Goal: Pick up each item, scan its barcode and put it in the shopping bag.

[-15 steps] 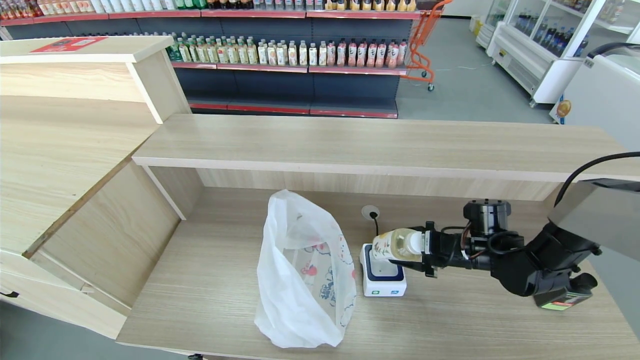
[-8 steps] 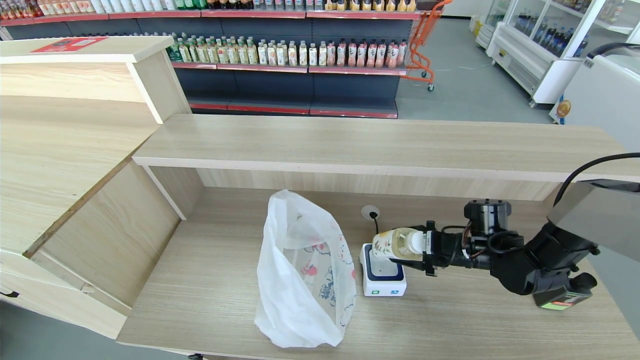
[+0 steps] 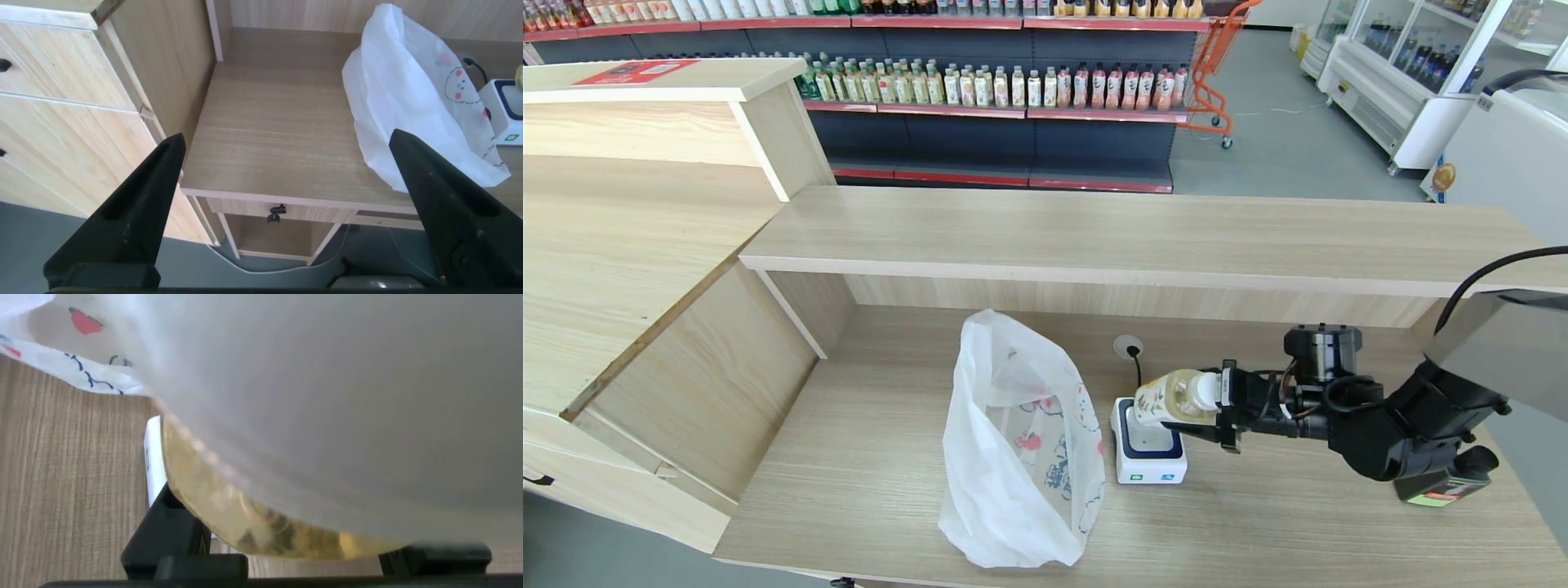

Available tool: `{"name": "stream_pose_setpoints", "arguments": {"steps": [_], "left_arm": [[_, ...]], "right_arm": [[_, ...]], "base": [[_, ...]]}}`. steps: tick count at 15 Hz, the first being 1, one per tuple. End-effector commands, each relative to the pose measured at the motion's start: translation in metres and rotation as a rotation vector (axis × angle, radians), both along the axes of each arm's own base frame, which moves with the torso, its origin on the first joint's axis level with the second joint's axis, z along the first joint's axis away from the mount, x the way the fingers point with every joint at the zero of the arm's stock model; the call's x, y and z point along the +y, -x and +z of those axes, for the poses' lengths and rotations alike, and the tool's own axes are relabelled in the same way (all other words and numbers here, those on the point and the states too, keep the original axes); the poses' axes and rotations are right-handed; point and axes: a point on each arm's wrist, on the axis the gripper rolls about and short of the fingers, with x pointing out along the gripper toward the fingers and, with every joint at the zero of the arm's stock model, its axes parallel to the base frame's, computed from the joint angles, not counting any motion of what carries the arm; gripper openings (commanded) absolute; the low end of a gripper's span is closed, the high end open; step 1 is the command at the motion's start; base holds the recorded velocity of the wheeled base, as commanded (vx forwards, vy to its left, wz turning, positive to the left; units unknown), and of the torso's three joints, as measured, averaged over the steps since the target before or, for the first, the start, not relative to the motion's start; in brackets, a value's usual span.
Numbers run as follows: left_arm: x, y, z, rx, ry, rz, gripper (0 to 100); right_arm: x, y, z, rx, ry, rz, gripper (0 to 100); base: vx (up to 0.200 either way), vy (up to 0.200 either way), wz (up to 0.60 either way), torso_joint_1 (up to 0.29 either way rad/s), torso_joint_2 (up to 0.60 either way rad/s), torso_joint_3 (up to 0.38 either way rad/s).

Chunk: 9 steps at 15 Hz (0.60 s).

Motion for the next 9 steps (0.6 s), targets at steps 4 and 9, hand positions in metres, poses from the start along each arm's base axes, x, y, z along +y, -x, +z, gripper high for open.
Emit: {"name": "stream_pose_setpoints", "arguments": {"steps": [4, 9], "left_arm": [[0.000, 0.000, 0.000, 0.000, 0.000, 0.002, 100], [0.000, 0.000, 0.000, 0.000, 0.000, 0.000, 100]], "right_arm": [[-0.040, 0.075, 0.103, 0.286, -0.359, -0.233, 0], [-0.045, 0.107, 0.096, 0.574, -0.543, -0.376, 0]], "base": [[0.000, 0.000, 0.00, 0.000, 0.00, 0.000], [0.000, 0.000, 0.00, 0.000, 0.00, 0.000]]}}
